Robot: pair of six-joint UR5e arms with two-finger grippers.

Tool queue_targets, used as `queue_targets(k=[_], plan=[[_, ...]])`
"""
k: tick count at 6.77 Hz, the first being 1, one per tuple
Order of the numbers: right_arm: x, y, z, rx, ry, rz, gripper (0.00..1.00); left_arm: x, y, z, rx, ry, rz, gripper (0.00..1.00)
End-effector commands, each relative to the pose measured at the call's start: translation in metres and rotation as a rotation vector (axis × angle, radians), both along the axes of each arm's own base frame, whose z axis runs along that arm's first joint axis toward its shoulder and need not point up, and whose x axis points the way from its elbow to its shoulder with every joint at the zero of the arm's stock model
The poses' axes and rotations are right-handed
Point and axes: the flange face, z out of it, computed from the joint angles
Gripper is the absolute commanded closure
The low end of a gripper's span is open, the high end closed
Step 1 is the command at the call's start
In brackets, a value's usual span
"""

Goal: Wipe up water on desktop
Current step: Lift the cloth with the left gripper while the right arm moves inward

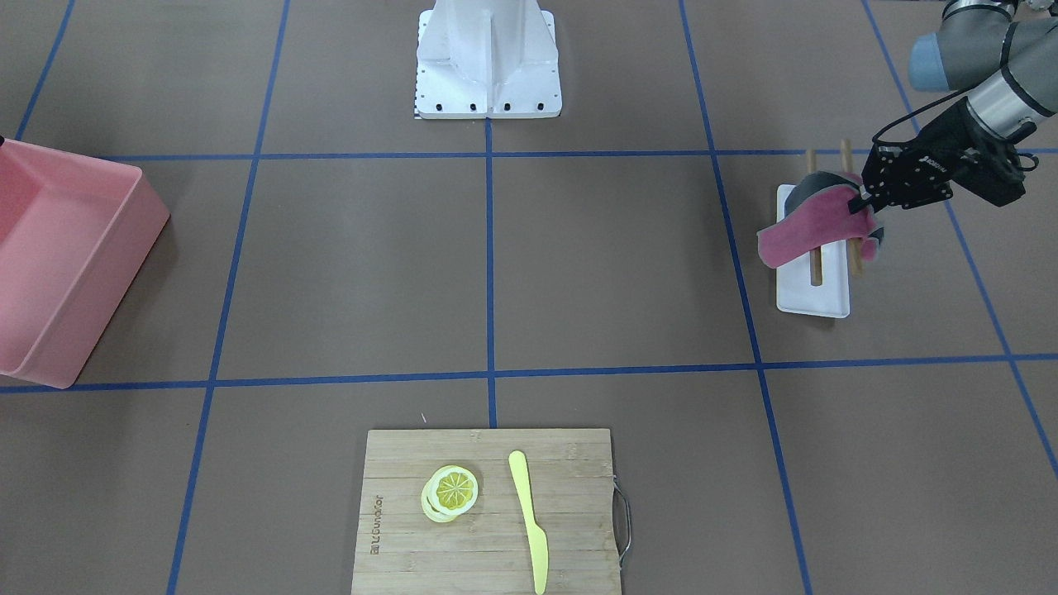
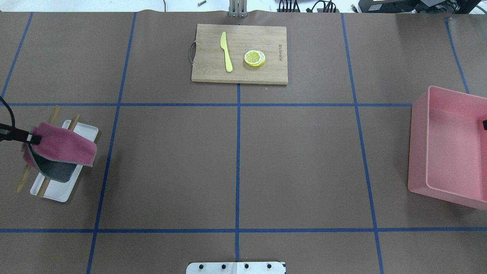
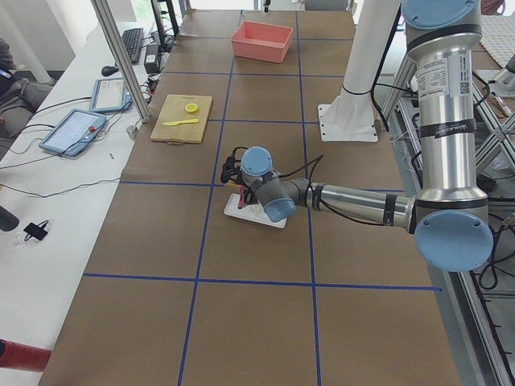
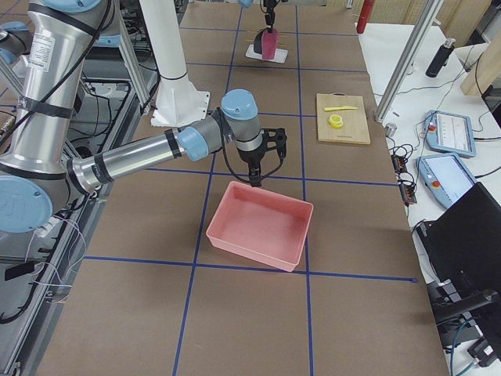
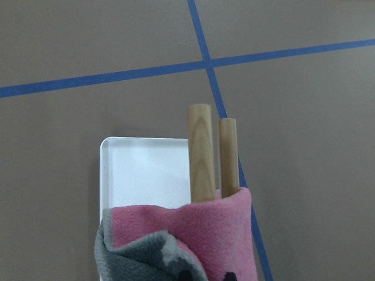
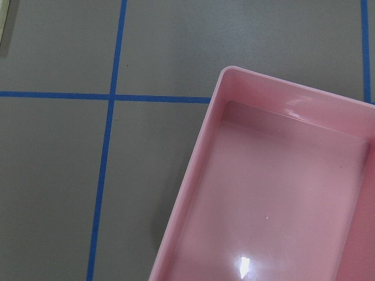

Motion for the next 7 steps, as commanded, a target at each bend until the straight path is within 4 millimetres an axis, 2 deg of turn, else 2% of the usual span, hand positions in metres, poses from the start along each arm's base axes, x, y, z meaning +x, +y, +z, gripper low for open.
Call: queue_targets(k=[1,2,3,4,5,6,7], plan=[[0.0,0.0,0.0,0.001,-0.001,0.0,0.0,-0.02,-0.007,-0.001,-0.002,0.004,-0.041,1.0],[0.0,0.0,0.0,0.0,-0.003,-0.002,0.0,-0.025,-0.009,-0.005,0.002,0.008,-0.053,1.0],[-0.003,-0.003,-0.009,0.02,-0.011,-0.007,0.0,-0.032,-0.012,-0.017,-0.008,0.033,-0.052,1.0],[-0.021,-0.016,-0.032,0.072,-0.026,-0.034,0.0,-0.043,-0.022,-0.029,-0.063,0.055,-0.106,1.0],[-0.057,-0.03,-0.066,0.046,-0.064,-0.008,0.0,-0.038,-0.036,-0.064,-0.157,0.112,-0.177,1.0],[-0.114,-0.038,-0.105,0.046,-0.071,0.031,0.0,-0.033,-0.05,-0.1,-0.252,0.175,-0.225,1.0],[-0.18,-0.04,-0.163,0.12,-0.101,0.065,0.0,-0.028,-0.061,-0.127,-0.318,0.222,-0.254,1.0]])
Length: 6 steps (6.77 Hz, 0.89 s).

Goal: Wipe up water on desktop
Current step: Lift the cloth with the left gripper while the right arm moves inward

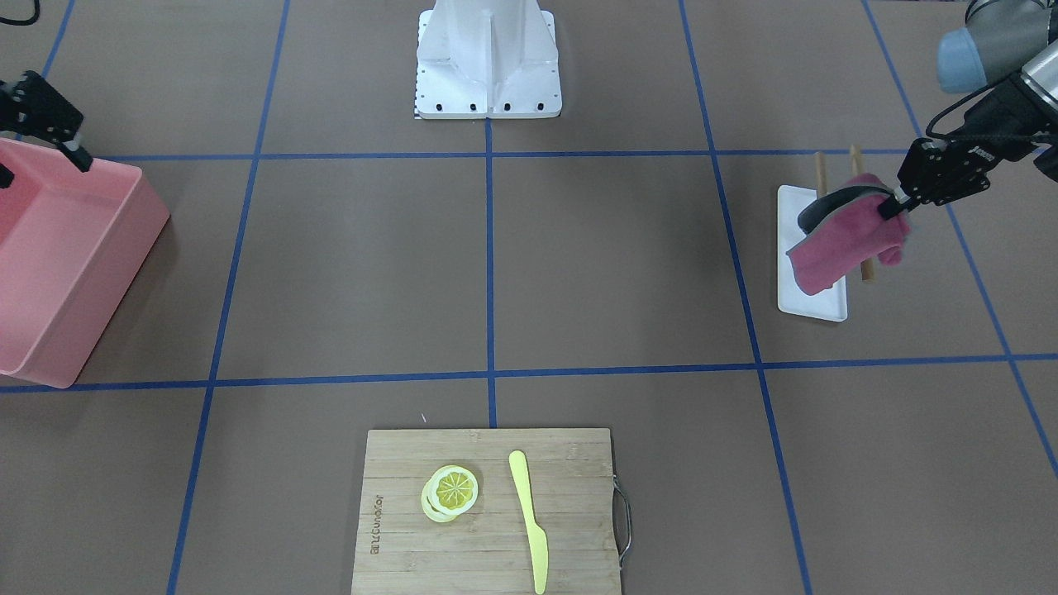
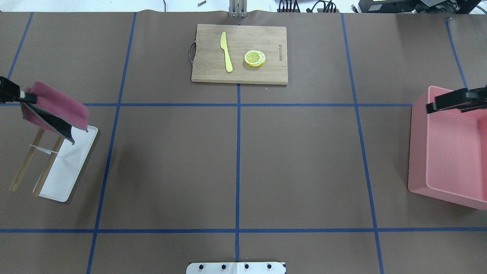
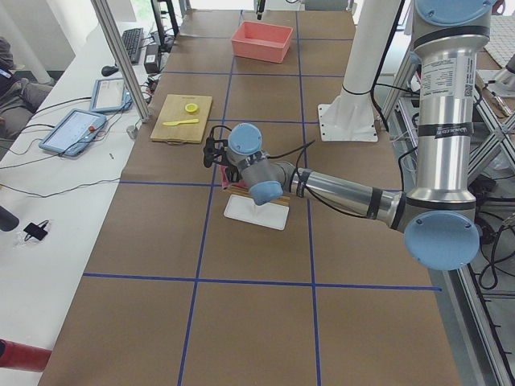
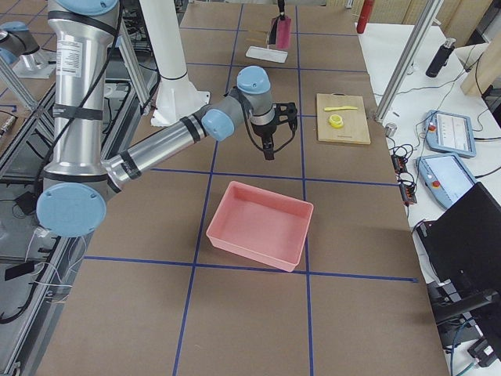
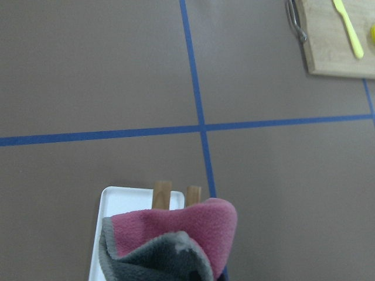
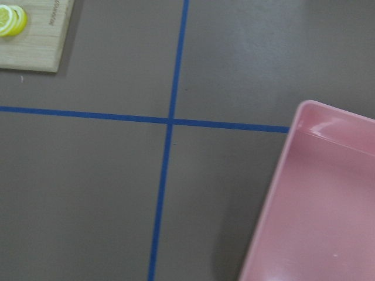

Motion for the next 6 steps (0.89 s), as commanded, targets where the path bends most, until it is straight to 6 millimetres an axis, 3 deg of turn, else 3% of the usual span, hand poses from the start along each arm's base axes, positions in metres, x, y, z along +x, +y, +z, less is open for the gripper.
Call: queue_targets(k=[1,2,3,4,6], plan=[[-0.136,0.017,-0.108,0.172,-0.057,0.029,0.0,0.011,-0.02,-0.063,-0.155,0.118,-0.064,1.0],[-0.205,0.053,-0.15,0.286,-0.079,0.006,0.0,0.016,-0.03,-0.096,-0.227,0.179,-0.084,1.0],[-0.262,0.078,-0.18,0.389,-0.07,0.044,0.0,0.03,-0.033,-0.122,-0.283,0.222,-0.076,1.0],[-0.305,0.102,-0.202,0.452,-0.06,0.084,0.02,0.058,-0.03,-0.15,-0.368,0.266,-0.041,1.0],[-0.353,0.112,-0.242,0.6,-0.015,0.07,0.05,0.1,-0.021,-0.2,-0.488,0.333,0.015,1.0]])
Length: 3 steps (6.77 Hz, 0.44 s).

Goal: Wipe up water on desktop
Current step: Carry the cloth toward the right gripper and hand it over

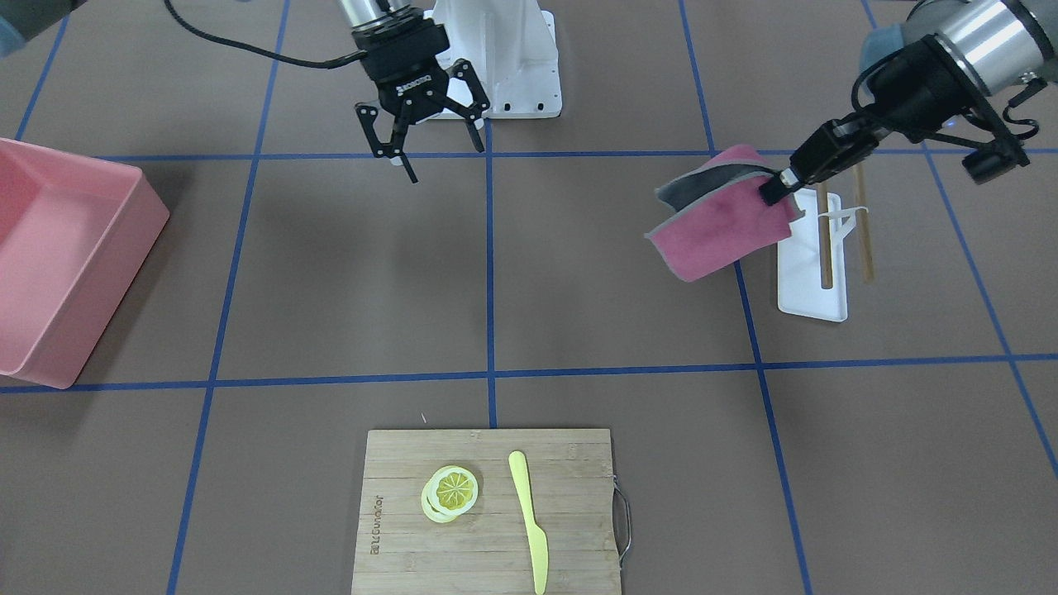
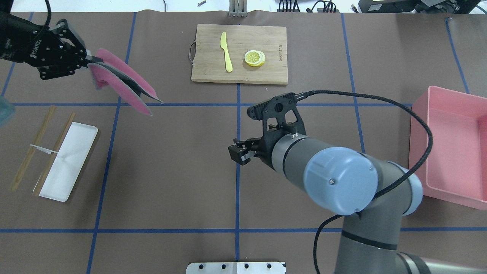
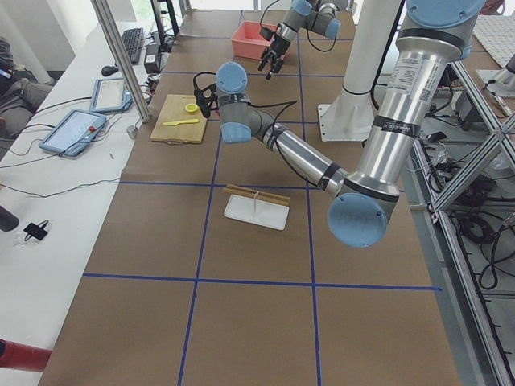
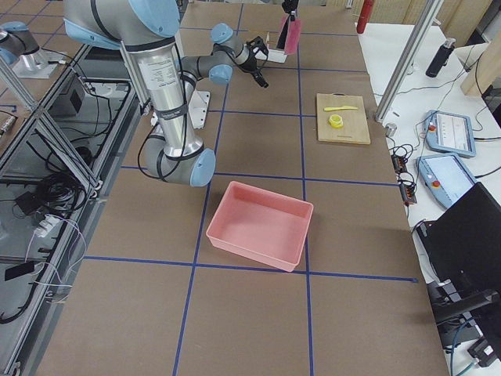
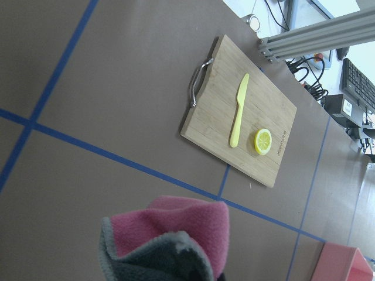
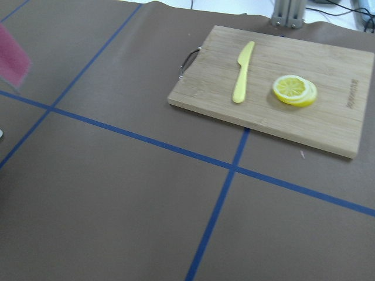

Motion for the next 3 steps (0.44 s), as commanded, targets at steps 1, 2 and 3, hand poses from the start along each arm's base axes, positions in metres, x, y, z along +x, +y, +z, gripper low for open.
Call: queue_targets(k=[1,2,3], plan=[[-0.049,0.004,-0.04,0.085,0.03,0.001,0.05,0.053,0.019,-0.046,-0.076,0.07,0.039,1.0],[-0.055,0.0,-0.044,0.109,0.049,0.016,0.05,0.087,0.039,-0.055,-0.085,0.085,0.054,1.0],[-0.058,-0.001,-0.042,0.111,0.06,0.018,0.06,0.1,0.047,-0.065,-0.105,0.1,0.077,1.0]])
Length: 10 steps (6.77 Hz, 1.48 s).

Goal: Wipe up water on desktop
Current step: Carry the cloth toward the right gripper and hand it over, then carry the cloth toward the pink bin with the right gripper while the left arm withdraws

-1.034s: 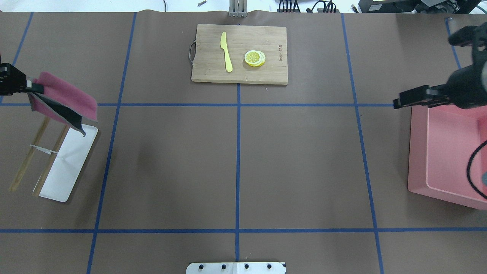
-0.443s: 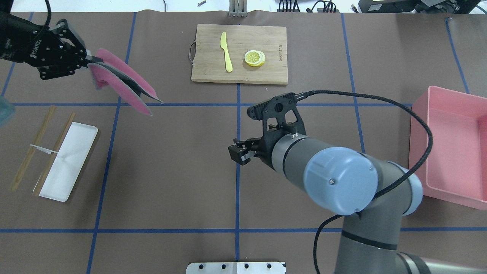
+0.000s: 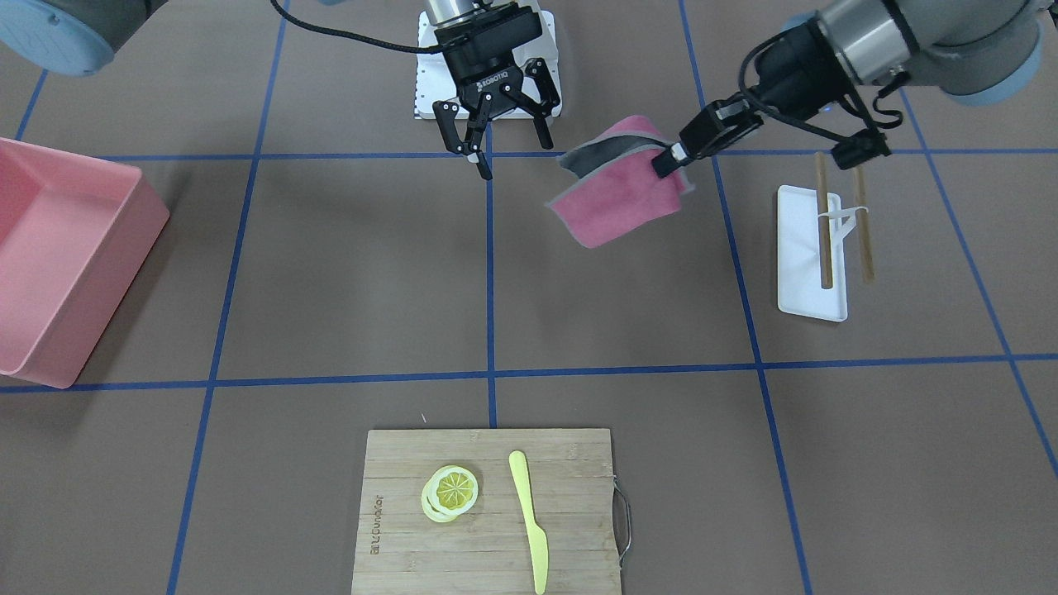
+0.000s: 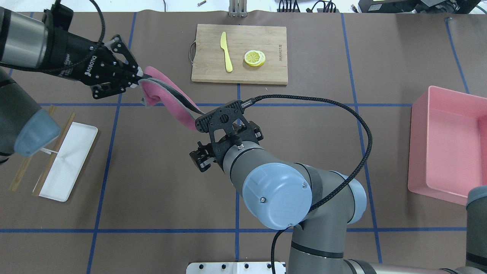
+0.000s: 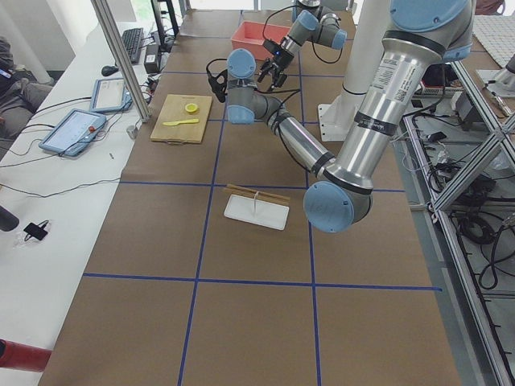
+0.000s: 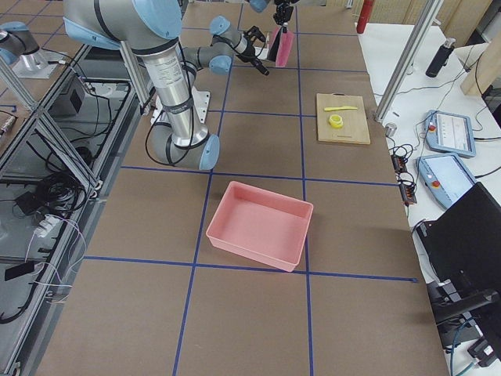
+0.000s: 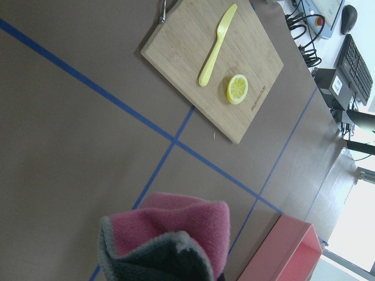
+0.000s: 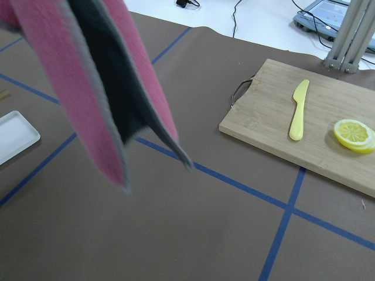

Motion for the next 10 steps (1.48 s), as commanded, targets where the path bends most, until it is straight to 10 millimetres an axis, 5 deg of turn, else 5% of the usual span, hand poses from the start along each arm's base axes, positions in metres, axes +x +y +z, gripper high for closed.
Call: queue_targets(k=[1,2,3,4,5,8,9,10], plan=[[-0.006,-0.003,-0.002,0.02,0.02,0.009,0.36,0.025,0.025,-0.02,-0.036,0.038,0.043,1.0],[-0.005,-0.004,-0.003,0.026,0.021,0.013,0.94,0.024,0.031,-0.024,-0.028,0.045,0.056,1.0],[-0.001,-0.004,-0.001,0.022,0.014,0.022,1.0,0.024,0.032,-0.025,-0.007,0.045,0.059,0.75],[0.006,-0.004,-0.002,0.023,0.003,0.027,1.0,0.019,0.03,-0.023,0.025,0.041,0.05,0.03],[0.028,-0.001,0.008,0.025,-0.007,0.031,1.0,0.006,0.021,-0.001,0.138,-0.005,0.034,0.02],[0.071,-0.018,0.02,0.025,-0.013,0.078,1.0,-0.088,-0.039,0.152,0.408,-0.251,-0.007,0.02],[0.088,-0.027,0.03,0.017,-0.006,0.102,1.0,-0.121,-0.043,0.205,0.493,-0.331,-0.014,0.02],[0.11,-0.043,0.062,-0.02,0.036,0.101,1.0,-0.158,-0.04,0.264,0.619,-0.43,0.002,0.02]])
